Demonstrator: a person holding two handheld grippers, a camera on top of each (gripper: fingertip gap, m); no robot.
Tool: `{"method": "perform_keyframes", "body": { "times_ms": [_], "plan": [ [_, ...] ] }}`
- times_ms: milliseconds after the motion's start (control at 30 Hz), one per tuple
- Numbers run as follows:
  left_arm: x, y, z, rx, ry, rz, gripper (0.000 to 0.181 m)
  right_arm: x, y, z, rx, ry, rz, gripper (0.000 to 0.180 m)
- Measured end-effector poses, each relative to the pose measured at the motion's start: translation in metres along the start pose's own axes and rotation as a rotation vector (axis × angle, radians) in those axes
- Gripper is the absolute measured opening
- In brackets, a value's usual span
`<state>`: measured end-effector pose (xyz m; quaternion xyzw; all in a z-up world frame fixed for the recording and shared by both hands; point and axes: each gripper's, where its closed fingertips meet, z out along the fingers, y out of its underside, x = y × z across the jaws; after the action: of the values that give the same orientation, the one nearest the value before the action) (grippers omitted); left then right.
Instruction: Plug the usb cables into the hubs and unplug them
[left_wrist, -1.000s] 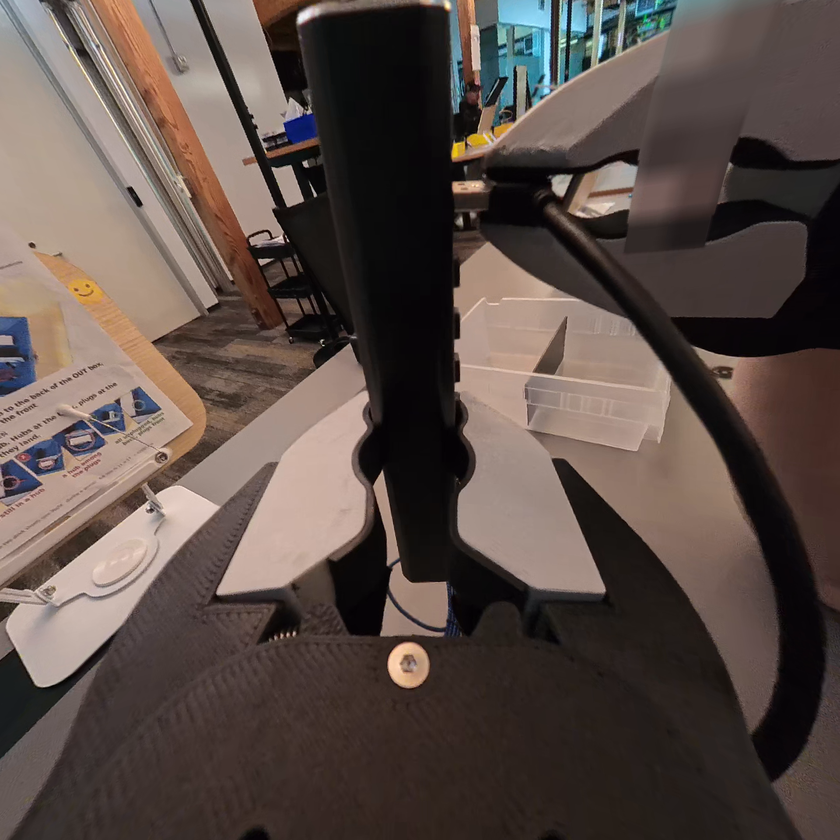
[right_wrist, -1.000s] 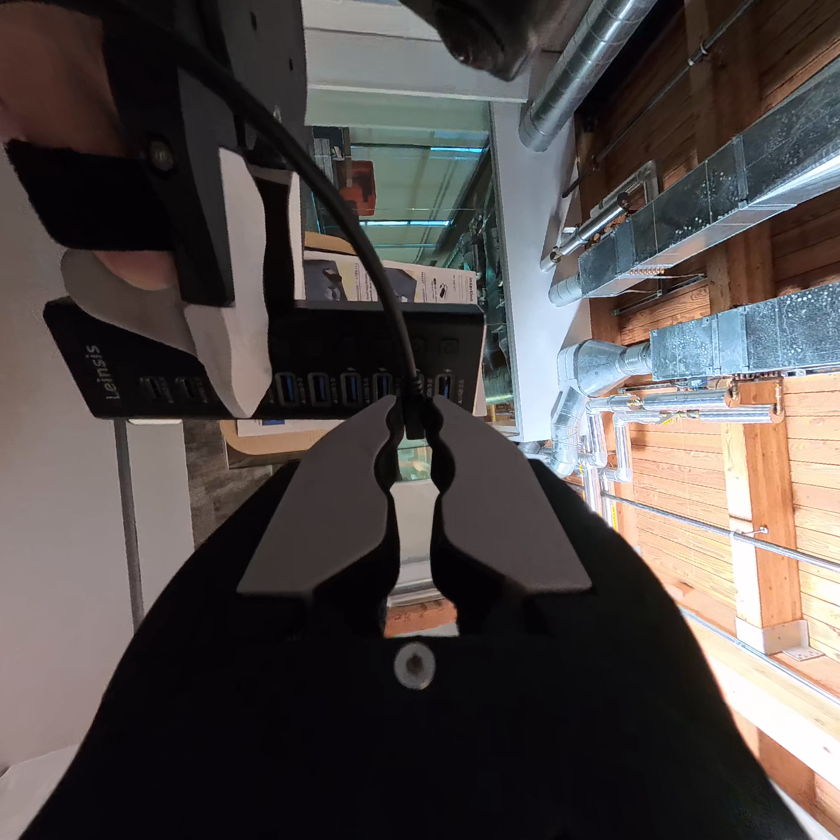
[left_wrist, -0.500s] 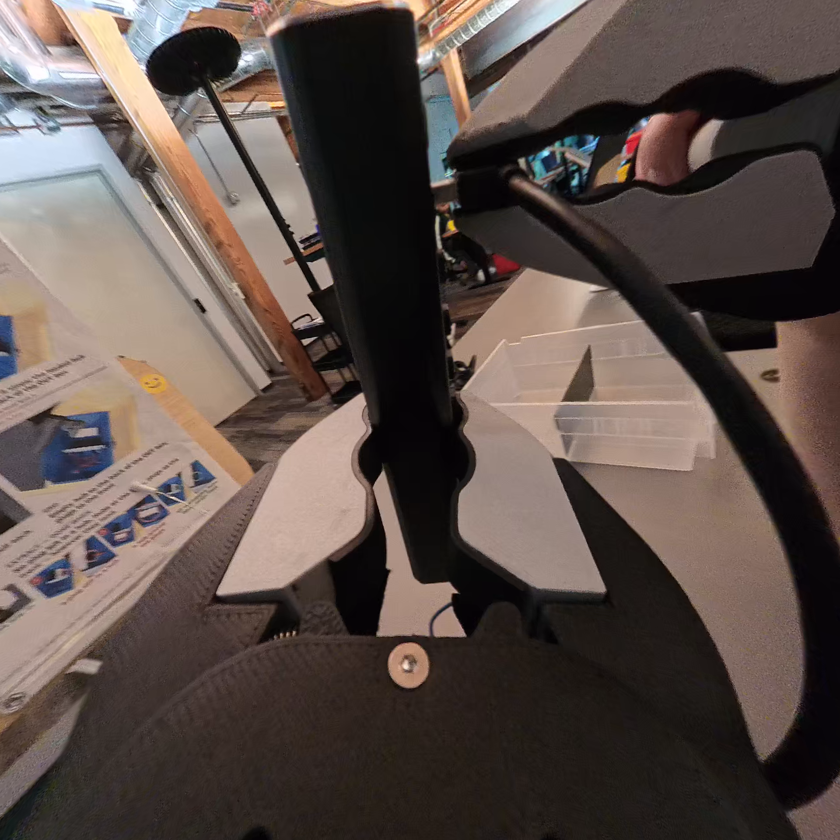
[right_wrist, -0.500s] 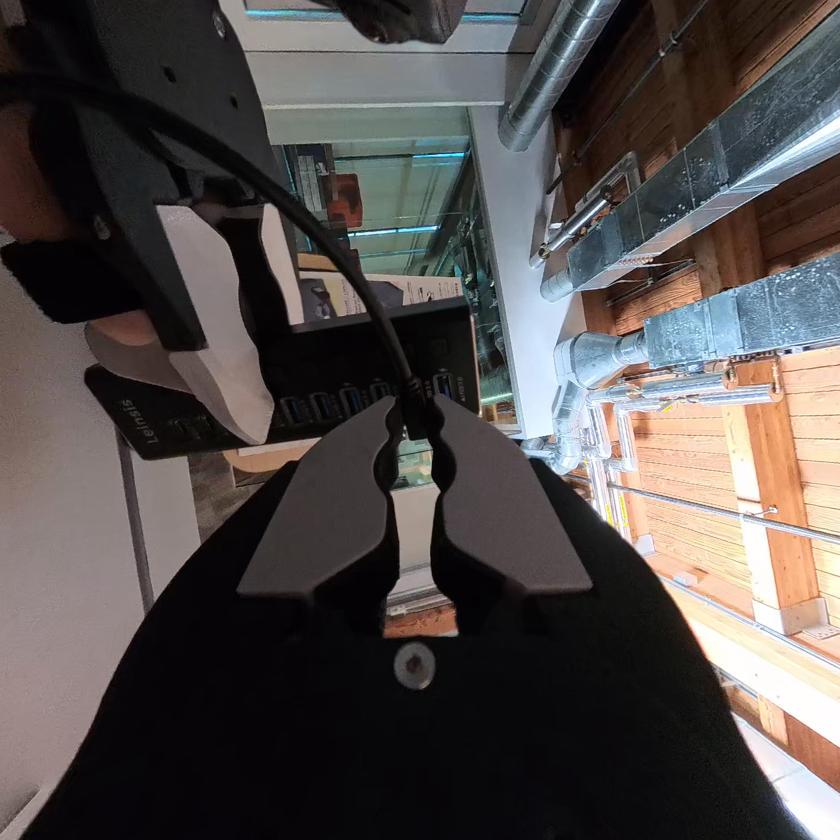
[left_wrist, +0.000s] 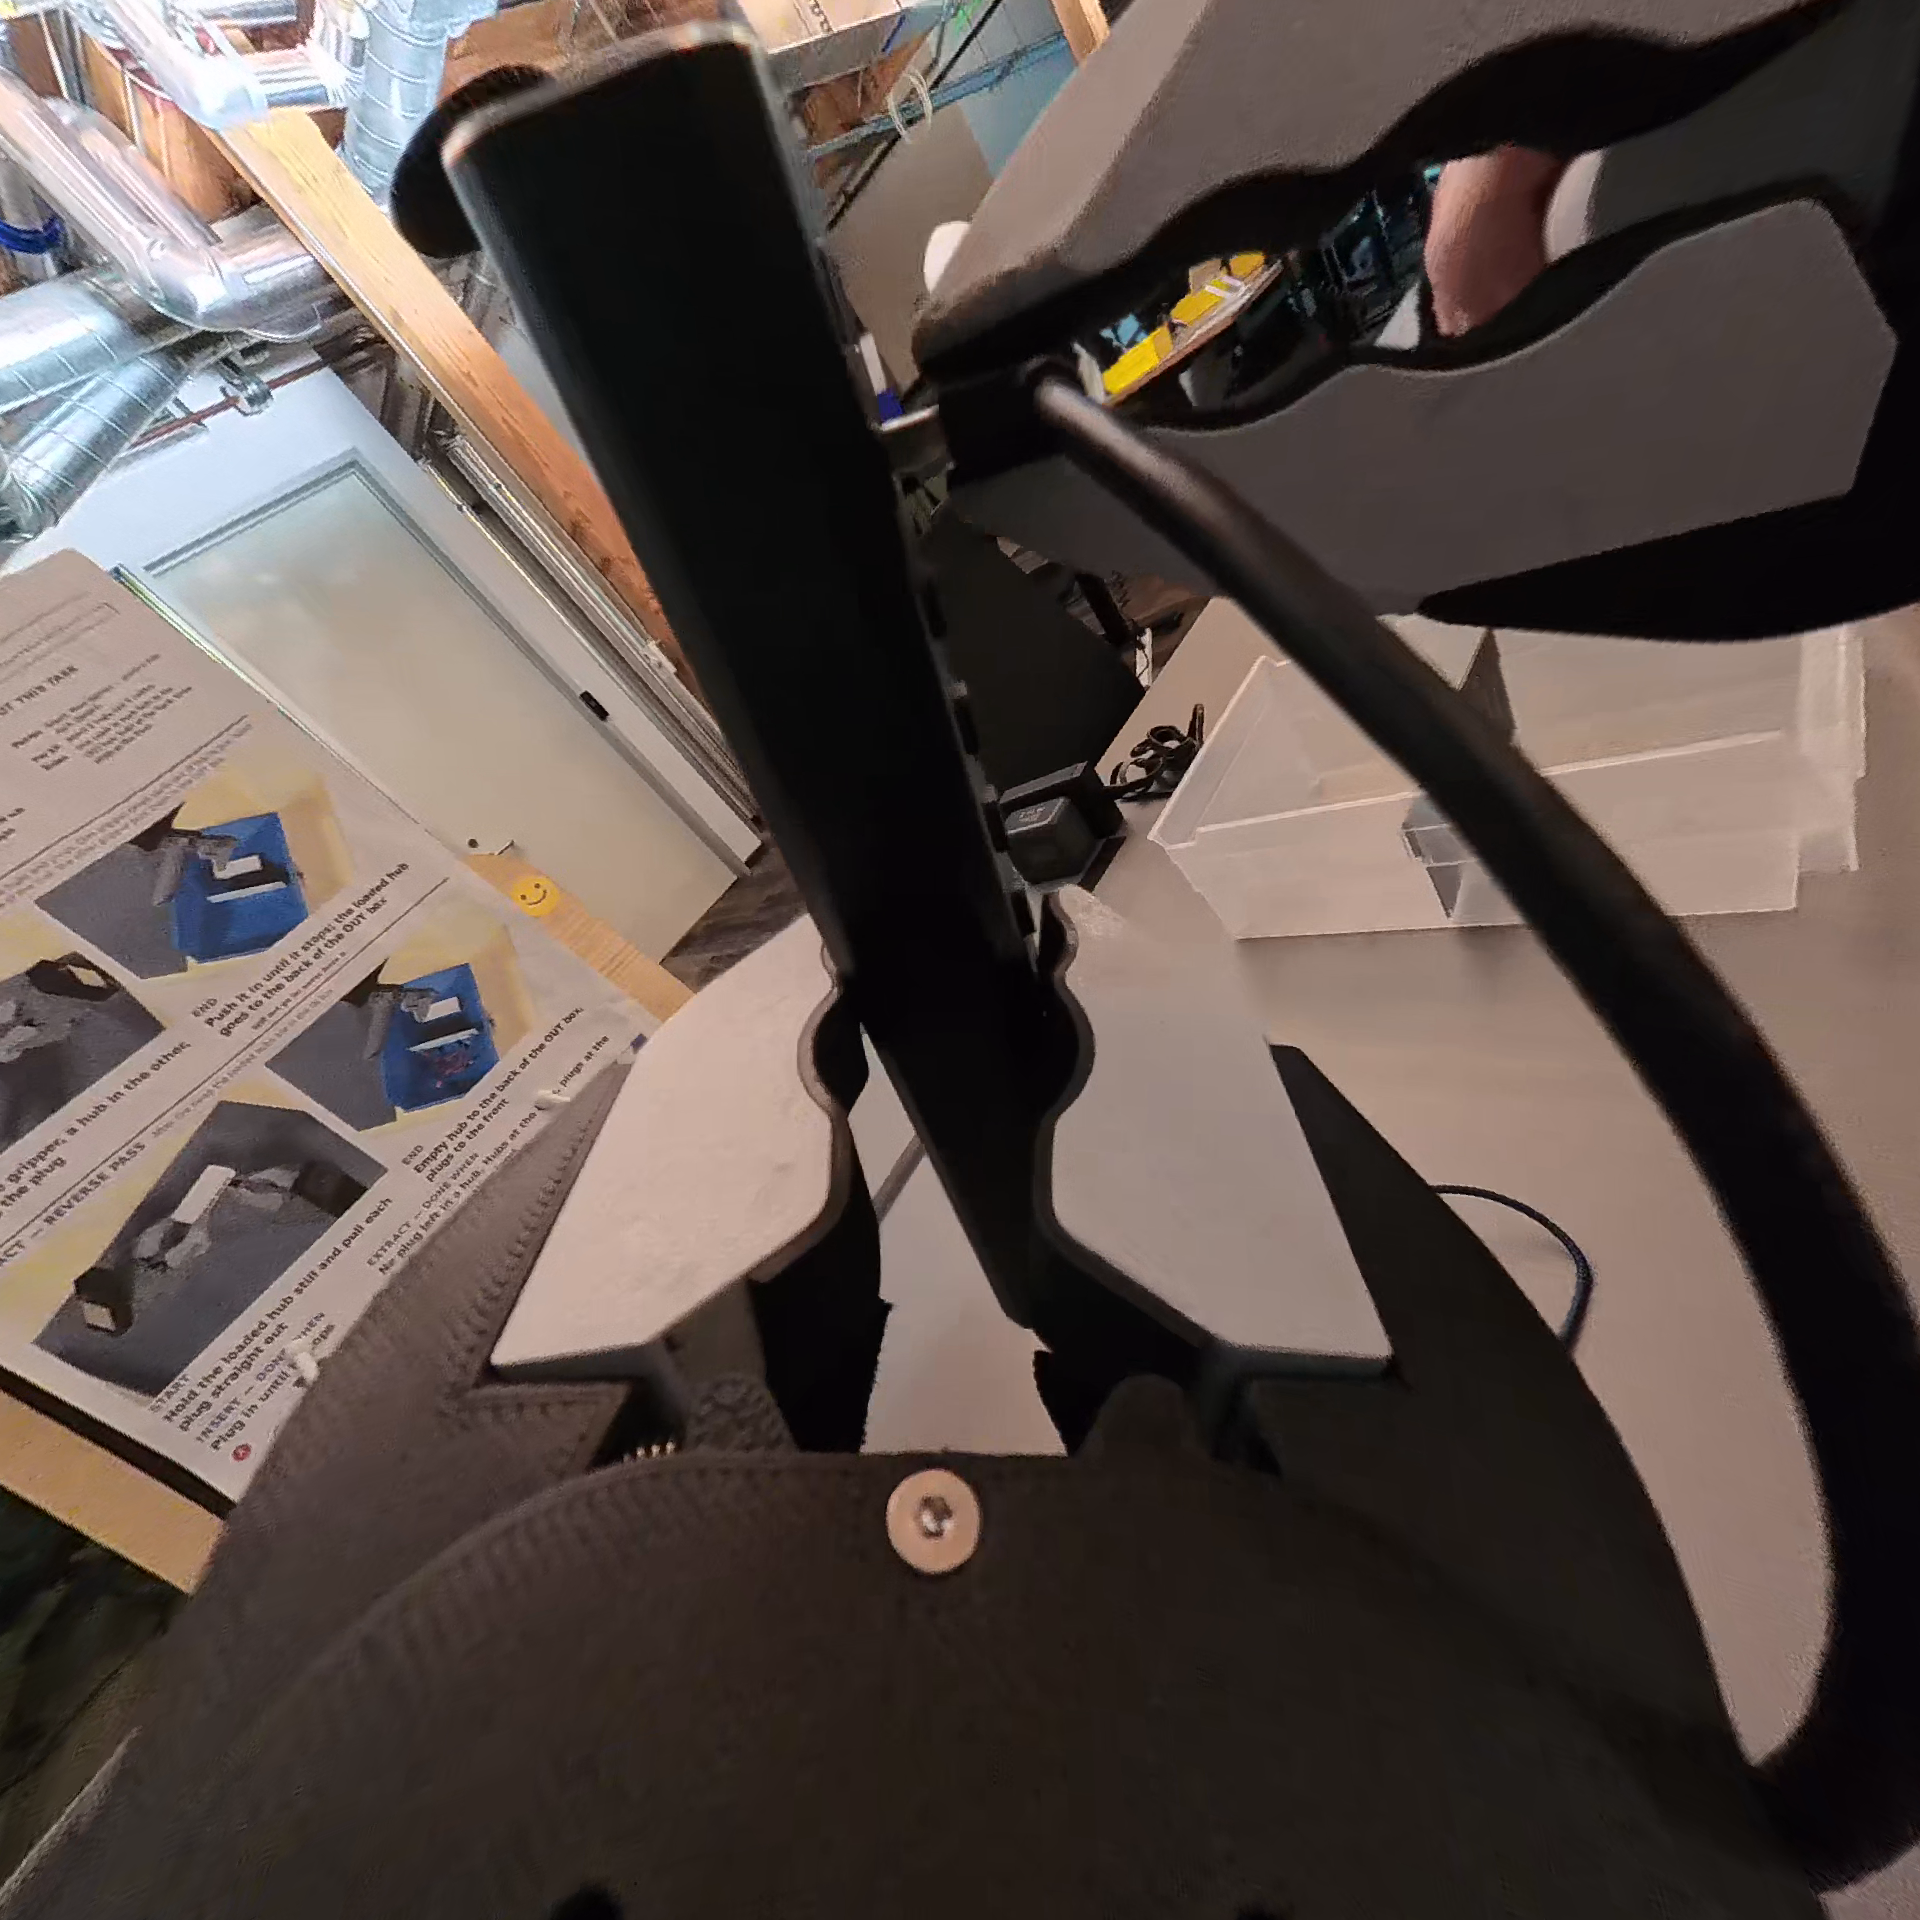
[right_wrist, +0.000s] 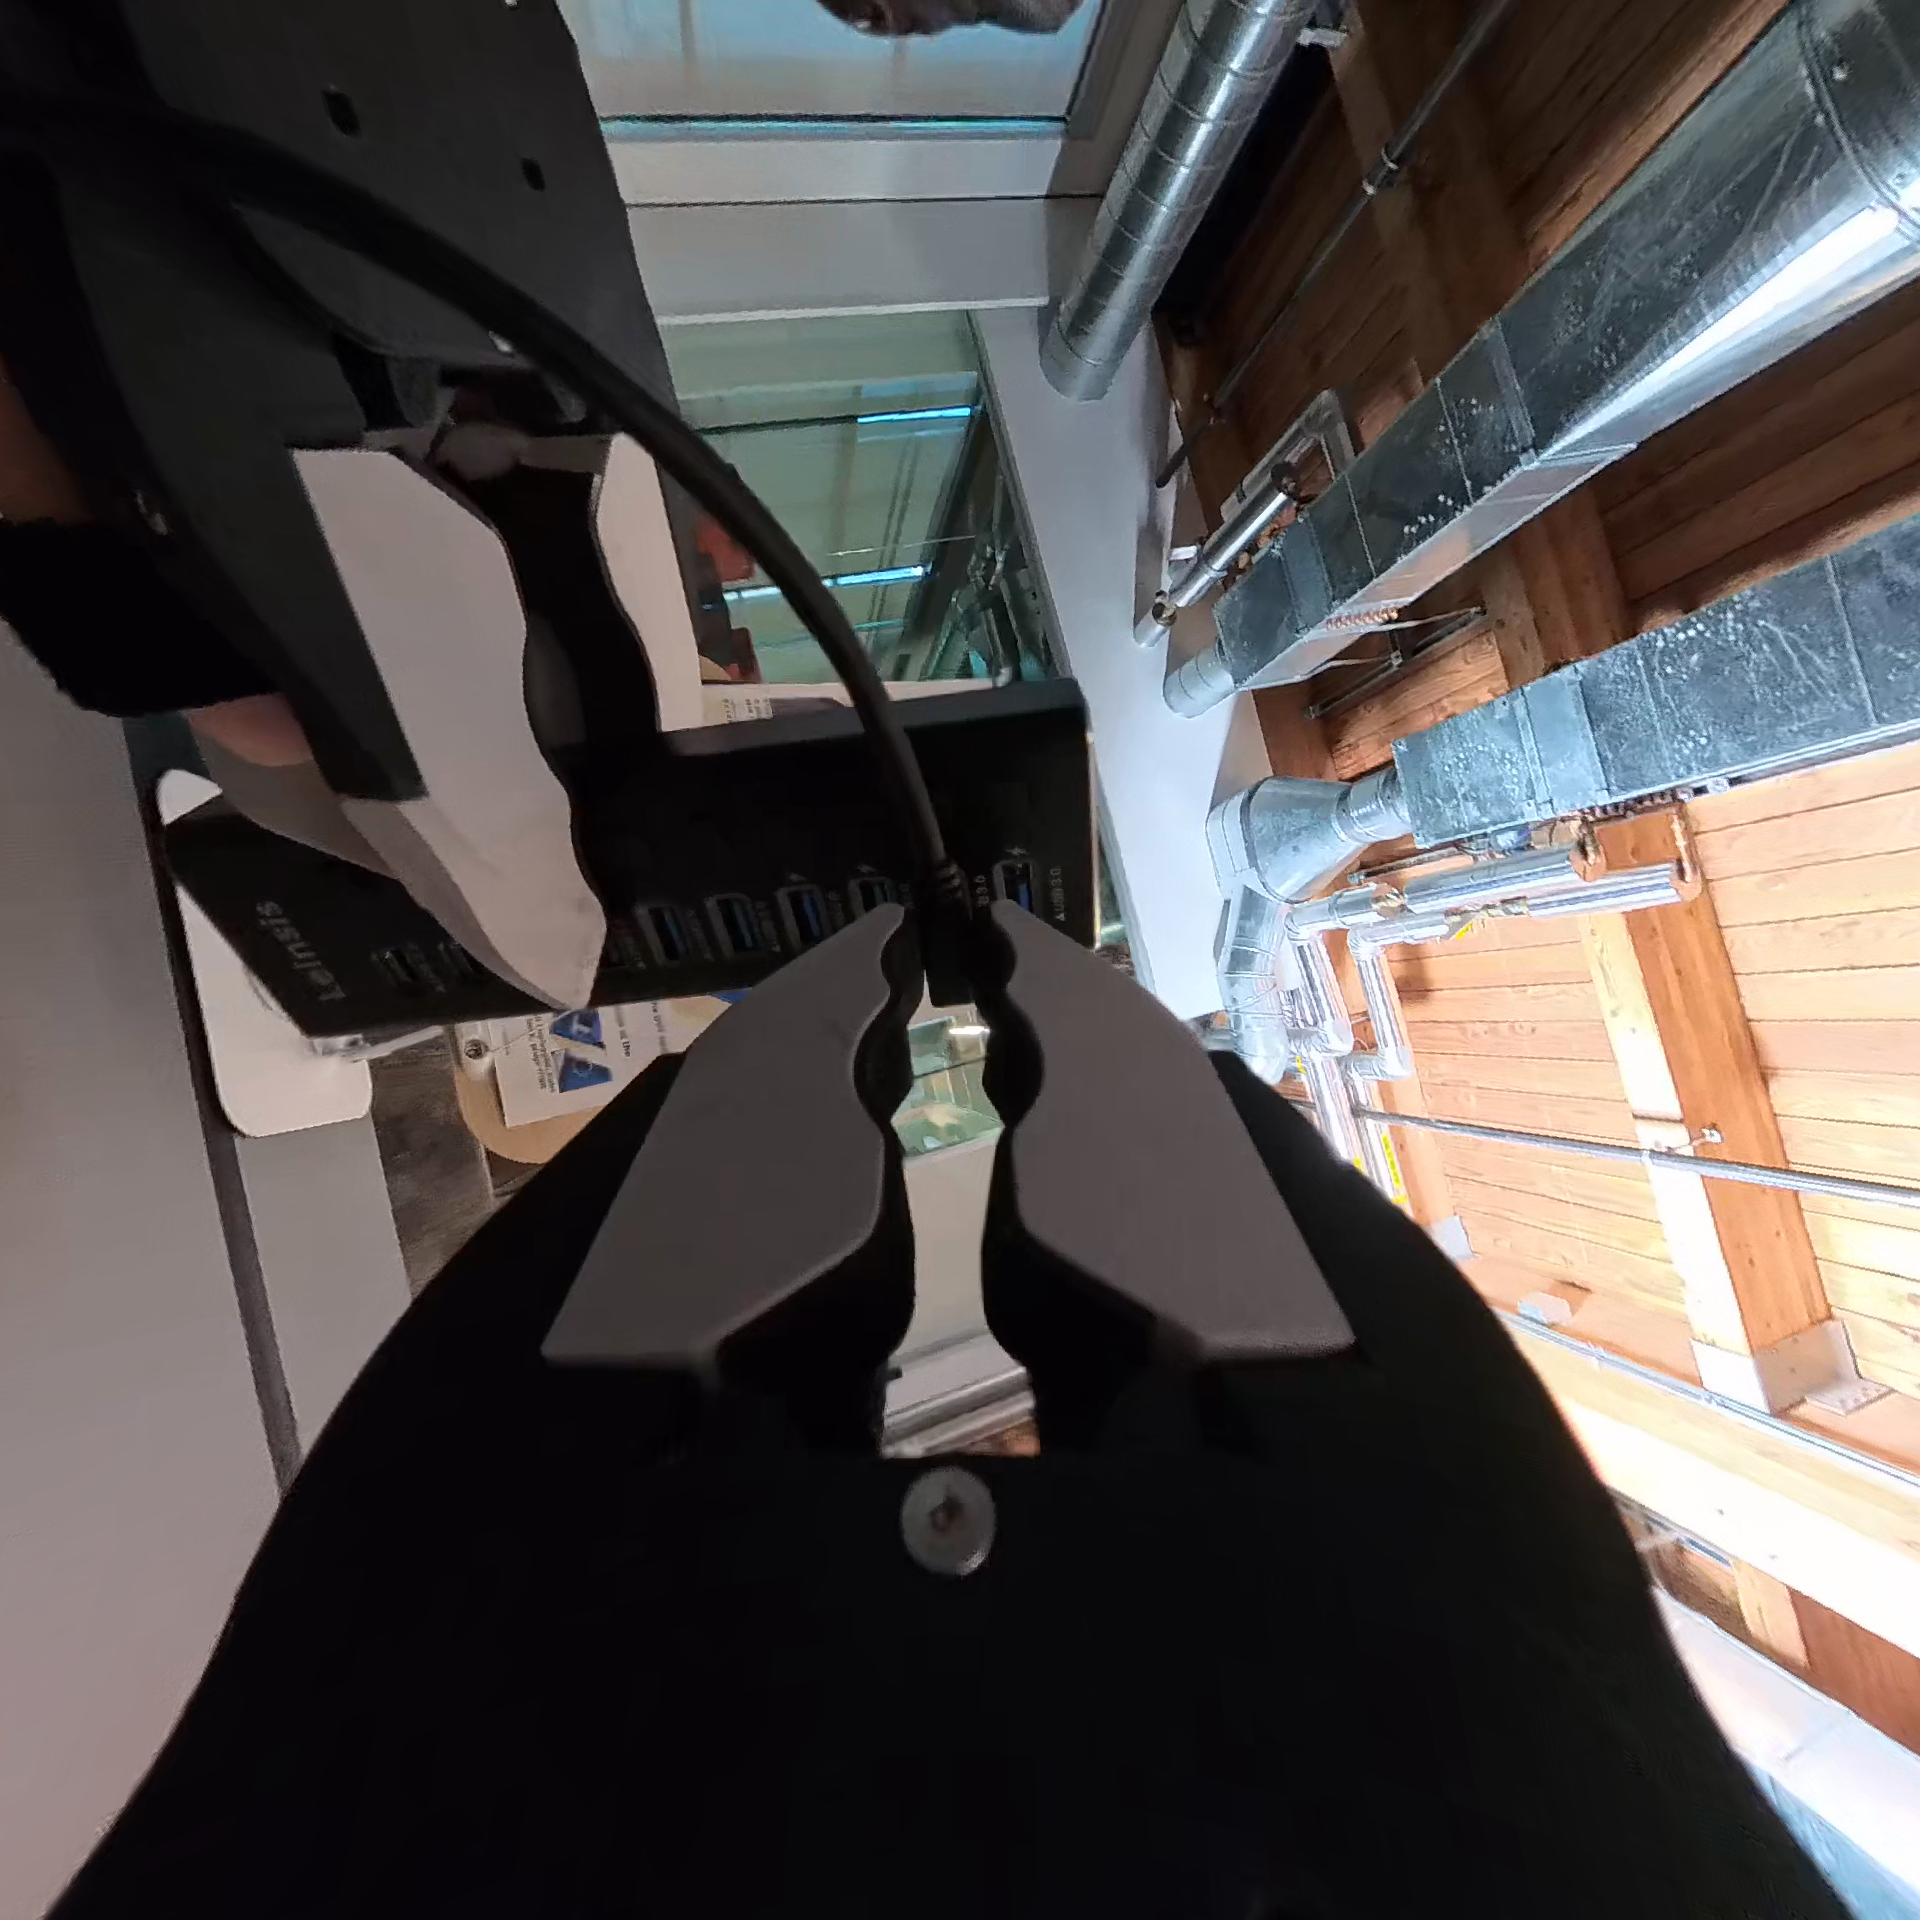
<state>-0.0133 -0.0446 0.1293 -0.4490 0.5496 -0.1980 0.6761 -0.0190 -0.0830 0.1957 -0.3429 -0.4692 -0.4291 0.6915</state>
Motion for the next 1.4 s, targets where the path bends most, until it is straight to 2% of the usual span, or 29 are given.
{"method": "perform_keyframes", "body": {
  "times_ms": [133,267,400,533,667,833,1233,1400],
  "plan": [
    [0.007,-0.001,-0.001,0.024,0.070,-0.031,0.029,-0.001,-0.003,0.000,0.025,0.009,-0.004,0.008],
    [0.007,0.006,0.000,-0.030,0.059,0.048,0.030,-0.006,0.002,0.001,0.022,-0.033,0.024,0.009],
    [0.002,0.007,0.004,-0.017,0.040,-0.027,0.030,-0.006,0.003,0.005,0.010,-0.030,0.053,0.009],
    [-0.001,0.011,0.014,0.020,0.065,-0.201,0.027,-0.008,0.011,0.012,0.003,-0.019,0.092,0.010],
    [-0.006,0.019,0.017,0.008,0.035,-0.221,0.026,-0.014,0.018,0.013,-0.028,-0.047,0.062,0.013],
    [-0.009,0.019,0.016,0.020,0.047,-0.262,0.027,-0.013,0.013,0.010,-0.015,-0.044,0.022,0.009],
    [-0.005,0.015,0.012,0.011,0.057,-0.203,0.027,-0.011,0.009,0.007,-0.017,-0.023,-0.029,0.008],
    [-0.006,0.020,0.012,-0.035,-0.013,-0.059,0.028,-0.017,0.015,0.002,-0.041,-0.105,-0.008,0.007]
  ]
}}
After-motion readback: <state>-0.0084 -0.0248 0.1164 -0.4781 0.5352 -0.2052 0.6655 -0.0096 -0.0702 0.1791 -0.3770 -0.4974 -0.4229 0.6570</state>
